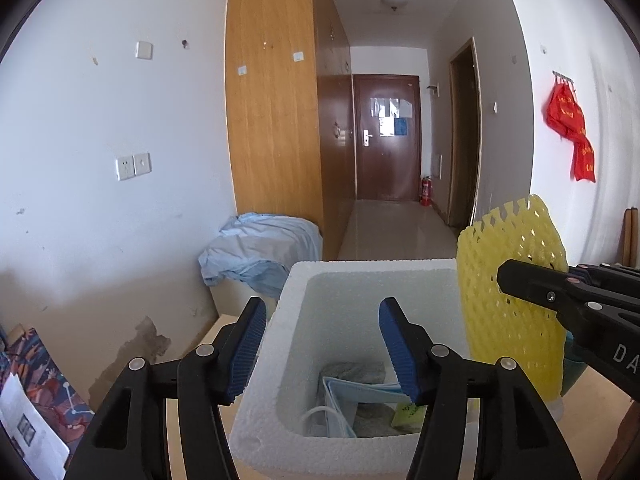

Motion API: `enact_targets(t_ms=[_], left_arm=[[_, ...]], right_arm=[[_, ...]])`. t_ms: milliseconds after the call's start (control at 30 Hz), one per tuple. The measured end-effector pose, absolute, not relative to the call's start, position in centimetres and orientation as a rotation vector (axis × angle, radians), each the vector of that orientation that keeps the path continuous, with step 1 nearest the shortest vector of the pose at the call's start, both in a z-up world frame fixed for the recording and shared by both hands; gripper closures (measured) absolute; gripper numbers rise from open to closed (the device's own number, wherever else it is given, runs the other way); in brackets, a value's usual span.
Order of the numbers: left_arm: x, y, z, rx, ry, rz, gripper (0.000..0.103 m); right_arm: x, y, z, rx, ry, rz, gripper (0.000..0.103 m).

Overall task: Organize soft objects
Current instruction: 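Lower both items into the foam box and open both grippers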

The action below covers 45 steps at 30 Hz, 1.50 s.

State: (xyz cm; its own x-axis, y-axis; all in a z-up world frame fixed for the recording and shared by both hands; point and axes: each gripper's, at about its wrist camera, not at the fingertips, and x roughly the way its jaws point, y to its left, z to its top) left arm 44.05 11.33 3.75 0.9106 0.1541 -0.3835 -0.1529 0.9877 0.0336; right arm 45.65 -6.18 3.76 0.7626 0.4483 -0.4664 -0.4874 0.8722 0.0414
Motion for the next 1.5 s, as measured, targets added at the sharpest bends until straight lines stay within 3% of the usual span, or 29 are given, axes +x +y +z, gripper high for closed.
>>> enact_targets(t_ms=[200, 500, 600, 633, 667, 1400, 1433, 1500], left_arm=[[43.9, 11.8, 3.7, -0.010, 0.394, 0.176, 0.031], [43.5, 11.6, 3.8, -0.004, 0.382, 0.186, 0.030], [43.4, 11.5, 3.8, 0.000, 0.383, 0.190, 0.030], [43.4, 11.5, 3.8, -0.001, 0.384, 0.191, 0.030], [43.4, 11.4, 3.8, -0.003, 0.387, 0.189, 0.030], [43.2, 12.8, 4.6, -0.047, 0.385, 0.214, 0.030], [43.2, 12.9, 4.7, -0.051, 0.383, 0.215, 0.030], [43.1, 13.2, 4.8, -0.059, 0.380, 0.216, 0.030]], right_arm=[[45.7, -6.1, 3.6, -0.081, 0.489, 0.511, 0.091], [46.1, -6.0, 3.4, -0.085, 0.493, 0.509, 0.090], [46.4, -5.9, 3.3, -0.086, 0.496, 0.497, 0.075], [46.5, -5.8, 3.2, -0.089, 0.502, 0.498, 0.061], [46.4, -5.7, 3.1, -0.094, 0.505, 0.503, 0.055], [47.6, -7.0, 2.5, 0.031, 0.554, 0.486, 0.054], [47.4, -7.0, 2.7, 0.019, 0.539, 0.482, 0.053], [46.9, -7.1, 3.3, 0.013, 0.506, 0.482, 0.039]])
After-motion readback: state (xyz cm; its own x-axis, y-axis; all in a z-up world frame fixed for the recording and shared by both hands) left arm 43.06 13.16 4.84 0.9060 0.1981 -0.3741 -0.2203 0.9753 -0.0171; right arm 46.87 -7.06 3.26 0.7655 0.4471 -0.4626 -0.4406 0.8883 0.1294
